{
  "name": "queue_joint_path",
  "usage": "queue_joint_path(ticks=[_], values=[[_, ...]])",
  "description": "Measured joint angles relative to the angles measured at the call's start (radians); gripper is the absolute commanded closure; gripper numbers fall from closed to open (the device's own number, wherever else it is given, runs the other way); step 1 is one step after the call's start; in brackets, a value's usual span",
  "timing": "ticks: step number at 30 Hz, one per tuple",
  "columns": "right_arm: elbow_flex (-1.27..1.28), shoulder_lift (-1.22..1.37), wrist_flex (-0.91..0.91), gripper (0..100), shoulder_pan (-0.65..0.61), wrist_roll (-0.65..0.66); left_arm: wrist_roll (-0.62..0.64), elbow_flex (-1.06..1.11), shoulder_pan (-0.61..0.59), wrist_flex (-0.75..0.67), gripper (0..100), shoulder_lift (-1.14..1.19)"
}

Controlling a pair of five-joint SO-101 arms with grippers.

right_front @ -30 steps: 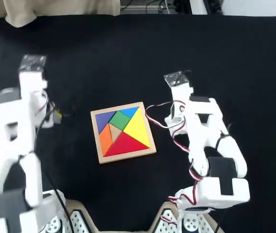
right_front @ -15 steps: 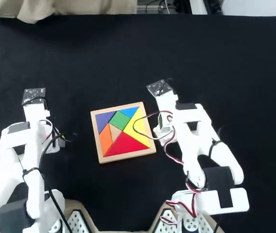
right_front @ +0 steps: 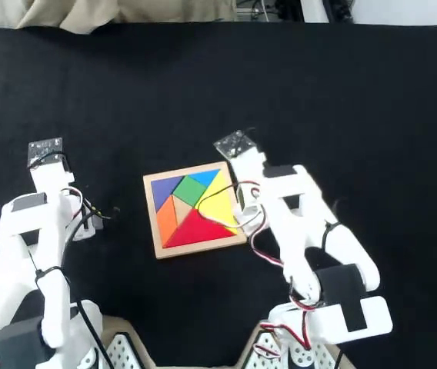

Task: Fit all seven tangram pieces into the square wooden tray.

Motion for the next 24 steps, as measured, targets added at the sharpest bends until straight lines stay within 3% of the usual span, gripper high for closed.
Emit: queue_joint_path(ticks=[18, 24], values=[[0.0, 0.0, 0.002, 98.8, -0.021, -0.041, 0.009, 0.0, 0.018, 0.0, 77, 0.0], [0.0, 0.0, 0.002, 98.8, -0.089, -0.049, 0.009, 0.0, 0.066, 0.0, 77, 0.0]])
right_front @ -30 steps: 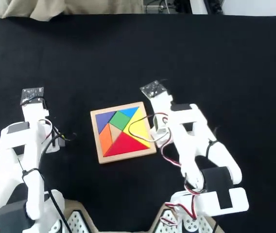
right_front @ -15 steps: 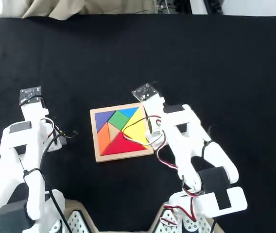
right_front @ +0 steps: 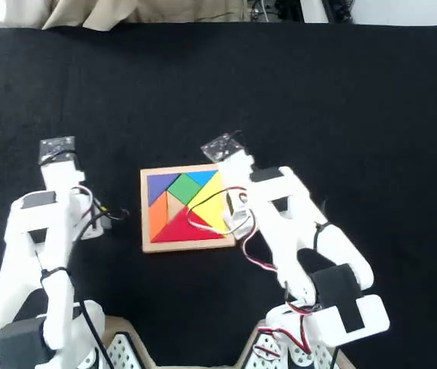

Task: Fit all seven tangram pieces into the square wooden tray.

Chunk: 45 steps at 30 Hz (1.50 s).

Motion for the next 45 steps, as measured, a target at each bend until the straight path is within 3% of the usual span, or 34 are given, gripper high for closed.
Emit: queue_joint_path(ticks=[4, 12, 17, 23, 28, 32, 40, 45], values=[[-0.032, -0.002, 0.054, 98.8, 0.017, -0.008, 0.0, -0.002, 0.054, 0.0, 77, 0.0], [-0.423, -0.342, 0.384, 98.7, 0.322, -0.008, 0.0, -0.272, 0.009, 0.005, 76, -0.077], [-0.569, -0.69, 0.436, 98.7, 0.35, -0.008, 0.0, -0.497, -0.021, 0.15, 76, -0.311], [-0.463, -1.033, 0.374, 98.6, 0.348, -0.011, 0.0, -0.471, -0.021, 0.186, 76, -0.715], [-0.265, -1.31, 0.155, 97.9, 0.345, -0.011, 0.0, -0.321, -0.021, 0.161, 76, -1.14], [-0.014, -1.507, -0.201, 90.4, 0.345, -0.012, 0.0, -0.115, -0.021, -0.017, 76, -1.396], [0.606, -1.626, -1.043, 63.0, 0.282, -0.012, -0.002, 0.052, 0.0, -0.408, 76, -1.289], [0.844, -1.591, -1.215, 58.1, 0.215, -0.014, 0.0, 0.359, 0.107, -0.761, 76, -1.16]])
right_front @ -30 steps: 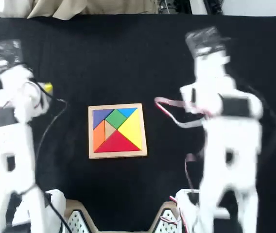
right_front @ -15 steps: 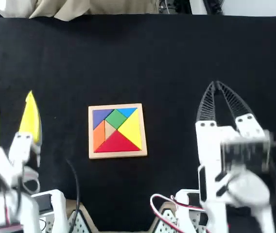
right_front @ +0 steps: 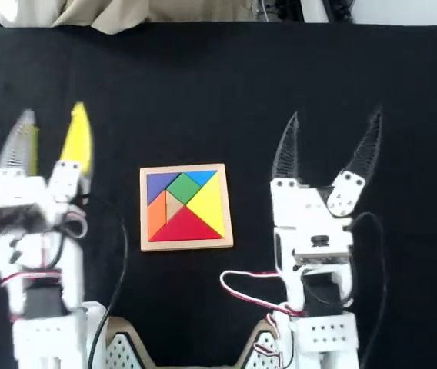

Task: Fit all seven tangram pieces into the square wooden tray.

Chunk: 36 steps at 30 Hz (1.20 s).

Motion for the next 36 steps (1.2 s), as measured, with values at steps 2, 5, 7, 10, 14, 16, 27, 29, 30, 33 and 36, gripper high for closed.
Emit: queue_joint_path(ticks=[2, 5, 7, 10, 14, 16, 27, 29, 30, 33, 36], values=[[0.046, -0.008, -0.048, 58.2, -0.002, -0.041, 0.0, 0.169, 0.008, -0.158, 76, 0.002], [0.06, -0.068, -0.107, 58.2, -0.005, -0.152, 0.0, 0.321, 0.003, -0.307, 76, 0.008], [0.058, -0.127, -0.121, 58.2, -0.006, -0.219, 0.002, 0.324, -0.04, -0.284, 76, -0.026], [0.057, -0.147, -0.12, 58.1, -0.006, -0.247, 0.0, 0.327, -0.078, -0.181, 76, -0.103], [0.057, -0.149, -0.034, 58.1, -0.002, -0.284, 0.0, 0.325, -0.066, 0.094, 76, -0.23], [0.057, -0.149, 0.071, 58.1, 0.012, -0.33, 0.0, 0.325, -0.037, 0.264, 76, -0.244], [0.057, -0.149, 1.137, 58.1, 0.064, -0.399, 0.0, 0.325, -0.002, 0.841, 76, -0.244], [0.057, -0.149, 1.316, 58.1, 0.064, -0.443, 0.0, 0.325, -0.002, 0.954, 76, -0.244], [0.057, -0.149, 1.395, 58.1, 0.064, -0.462, 0.0, 0.325, -0.002, 1.017, 77, -0.244], [0.057, -0.149, 1.534, 58.1, 0.064, -0.516, 0.0, 0.325, -0.002, 1.102, 77, -0.244], [0.057, -0.149, 1.567, 58.1, 0.064, -0.565, 0.0, 0.325, -0.002, 1.119, 79, -0.244]])
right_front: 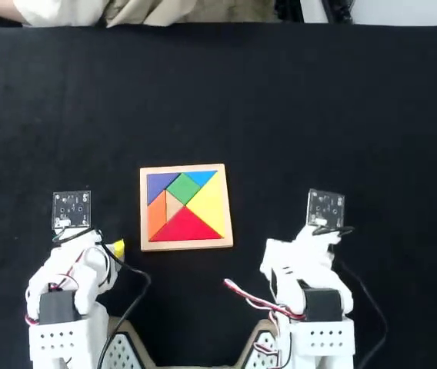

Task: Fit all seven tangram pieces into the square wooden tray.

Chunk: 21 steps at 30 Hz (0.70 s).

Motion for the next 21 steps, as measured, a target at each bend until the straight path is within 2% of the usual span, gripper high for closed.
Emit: queue_joint_path(ticks=[4, 6, 8, 11, 12, 14, 16, 21], values=[[0.0, 0.0, 0.006, 59.2, 0.0, -0.038, 0.0, 0.0, -0.002, 0.002, 97, 0.0], [0.0, 0.0, 0.006, 64.5, 0.0, -0.041, 0.002, 0.0, -0.028, 0.002, 94, 0.0], [0.0, 0.0, 0.006, 74.7, 0.0, -0.041, 0.002, 0.0, -0.054, 0.002, 95, 0.0], [0.0, 0.0, 0.006, 96.5, 0.0, -0.018, 0.002, 0.0, -0.095, 0.002, 96, 0.0], [0.0, 0.0, 0.006, 99.4, 0.0, -0.006, 0.002, 0.0, -0.1, 0.002, 96, 0.0], [0.0, 0.0, 0.006, 91.9, 0.0, 0.035, 0.002, 0.0, -0.106, 0.002, 96, 0.0], [0.0, 0.0, 0.006, 90.0, 0.0, 0.112, 0.0, 0.0, -0.109, 0.002, 96, 0.0], [0.0, 0.0, 0.006, 99.0, 0.028, 0.347, 0.0, 0.0, -0.109, 0.002, 96, 0.0]])
